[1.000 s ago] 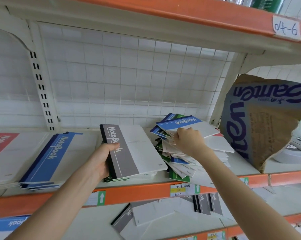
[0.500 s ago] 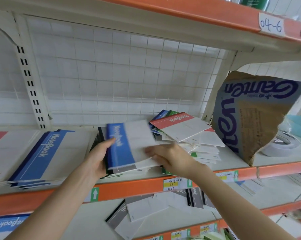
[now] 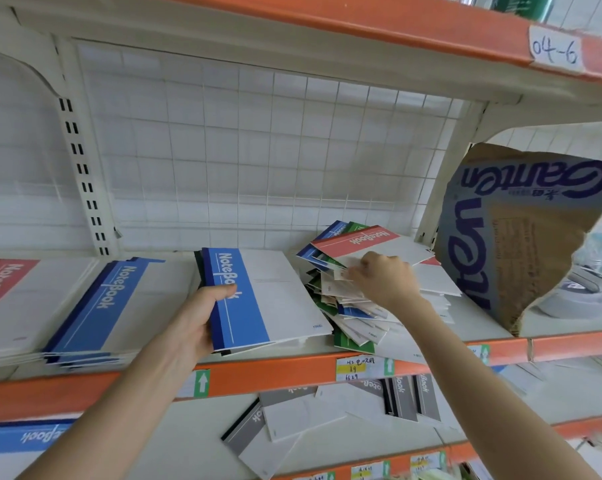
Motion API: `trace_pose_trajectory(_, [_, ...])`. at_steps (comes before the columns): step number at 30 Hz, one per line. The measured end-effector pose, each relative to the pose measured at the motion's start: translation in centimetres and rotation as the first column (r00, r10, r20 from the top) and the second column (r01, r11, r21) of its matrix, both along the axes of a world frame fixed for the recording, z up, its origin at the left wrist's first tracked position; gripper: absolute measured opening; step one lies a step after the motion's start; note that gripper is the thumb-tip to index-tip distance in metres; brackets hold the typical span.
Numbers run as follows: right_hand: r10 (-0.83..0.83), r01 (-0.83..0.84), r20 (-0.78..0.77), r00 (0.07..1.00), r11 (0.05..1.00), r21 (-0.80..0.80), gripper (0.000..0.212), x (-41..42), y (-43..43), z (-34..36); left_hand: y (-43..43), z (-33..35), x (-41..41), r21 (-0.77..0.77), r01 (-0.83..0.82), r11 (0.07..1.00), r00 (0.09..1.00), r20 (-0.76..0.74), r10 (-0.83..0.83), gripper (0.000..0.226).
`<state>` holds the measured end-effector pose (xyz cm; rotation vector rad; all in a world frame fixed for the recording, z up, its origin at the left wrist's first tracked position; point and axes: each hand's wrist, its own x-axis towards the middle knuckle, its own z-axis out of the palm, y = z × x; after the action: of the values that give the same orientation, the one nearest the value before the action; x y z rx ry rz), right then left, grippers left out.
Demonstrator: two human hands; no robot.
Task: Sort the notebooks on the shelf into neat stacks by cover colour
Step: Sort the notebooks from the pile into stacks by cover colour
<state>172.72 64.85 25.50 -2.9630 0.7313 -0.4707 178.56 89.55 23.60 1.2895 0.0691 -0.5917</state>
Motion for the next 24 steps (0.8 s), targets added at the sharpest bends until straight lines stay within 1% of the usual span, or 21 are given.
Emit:
trace_pose_trajectory(4, [0.006,-0.010,-0.021,1.000,0.980,-0.200,0.013,-0.7,0.8,0.3,0.0,-0.1,0.0,0.001,0.000,1.000,1.000,0.010,0.000,0.034])
trace_pose_trajectory(5, [0.024,-0.022,0.008,1.000,0.973,-0.231,0.012,-0.8,0.8,0.0,0.0,-0.1,0.0,-0.002,-0.002,1.000,1.000,0.011,0.002,0.032])
trace_pose_trajectory(6, [0.078,-0.058,0.066,0.995,0.964,-0.259,0.010,-1.0,0.7,-0.3,0.0,0.0,0.0,-0.009,-0.002,1.000,1.000,0.009,0.002,0.031])
trace_pose_trajectory(7, [0.174,-0.131,0.136,0.975,0.952,-0.277,0.008,-1.1,0.6,-0.7,0.0,0.1,0.0,-0.022,-0.006,1.000,1.000,0.002,0.006,0.030])
trace_pose_trajectory(9, [0.402,-0.339,0.241,0.883,0.903,-0.265,0.006,-1.7,0.7,-1.4,-0.2,0.2,0.1,-0.047,-0.012,0.999,1.000,-0.006,0.012,0.032])
trace_pose_trajectory(10, [0.512,-0.453,0.257,0.820,0.854,-0.255,0.013,-2.1,1.0,-1.8,-0.4,0.3,0.1,-0.056,-0.006,0.998,1.000,-0.005,0.005,0.033])
trace_pose_trajectory(12, [0.684,-0.663,0.196,0.703,0.729,-0.168,0.027,-2.8,2.0,-2.4,-0.7,0.4,0.0,-0.052,0.019,0.998,1.000,0.006,-0.019,0.034])
trace_pose_trajectory(14, [0.770,-0.769,0.135,0.624,0.635,-0.073,0.030,-3.3,3.4,-2.3,-0.9,0.3,-0.1,-0.021,0.021,1.000,1.000,0.016,-0.021,0.034])
trace_pose_trajectory(15, [0.792,-0.794,0.126,0.597,0.606,-0.051,0.030,-3.4,3.8,-2.1,-1.0,0.2,-0.1,-0.002,0.018,1.000,1.000,0.019,-0.018,0.034])
trace_pose_trajectory(16, [0.796,-0.802,0.149,0.586,0.597,-0.036,0.031,-3.4,3.8,-1.9,-1.0,0.2,-0.2,0.016,0.018,1.000,1.000,0.023,-0.019,0.034])
trace_pose_trajectory(17, [0.772,-0.784,0.197,0.605,0.620,-0.026,0.032,-3.3,3.7,-1.6,-1.0,0.2,-0.3,0.029,0.019,0.999,0.999,0.026,-0.020,0.034])
trace_pose_trajectory(18, [0.713,-0.736,0.261,0.651,0.677,-0.013,0.032,-3.0,3.3,-1.4,-1.0,0.1,-0.3,0.039,0.017,0.999,0.999,0.028,-0.018,0.036])
trace_pose_trajectory(19, [0.622,-0.658,0.321,0.714,0.753,0.001,0.030,-2.6,2.6,-1.1,-0.9,0.1,-0.3,0.043,0.013,0.999,0.999,0.031,-0.015,0.037])
trace_pose_trajectory(20, [0.516,-0.551,0.343,0.785,0.834,0.007,0.027,-2.0,1.7,-0.9,-0.9,0.1,-0.3,0.043,0.008,0.999,0.999,0.034,-0.009,0.038])
trace_pose_trajectory(21, [0.403,-0.432,0.317,0.859,0.902,0.022,0.026,-1.5,0.9,-0.6,-0.8,0.2,-0.4,0.041,0.004,0.999,0.999,0.038,-0.005,0.038])
trace_pose_trajectory(22, [0.295,-0.318,0.271,0.916,0.947,0.043,0.025,-0.9,0.1,-0.4,-0.8,0.3,-0.5,0.039,0.001,0.999,0.999,0.043,-0.003,0.037])
trace_pose_trajectory(24, [0.134,-0.155,0.169,0.976,0.981,0.118,0.028,-0.1,-0.9,0.1,-0.7,0.5,-0.7,0.030,0.002,1.000,0.999,0.047,-0.004,0.036])
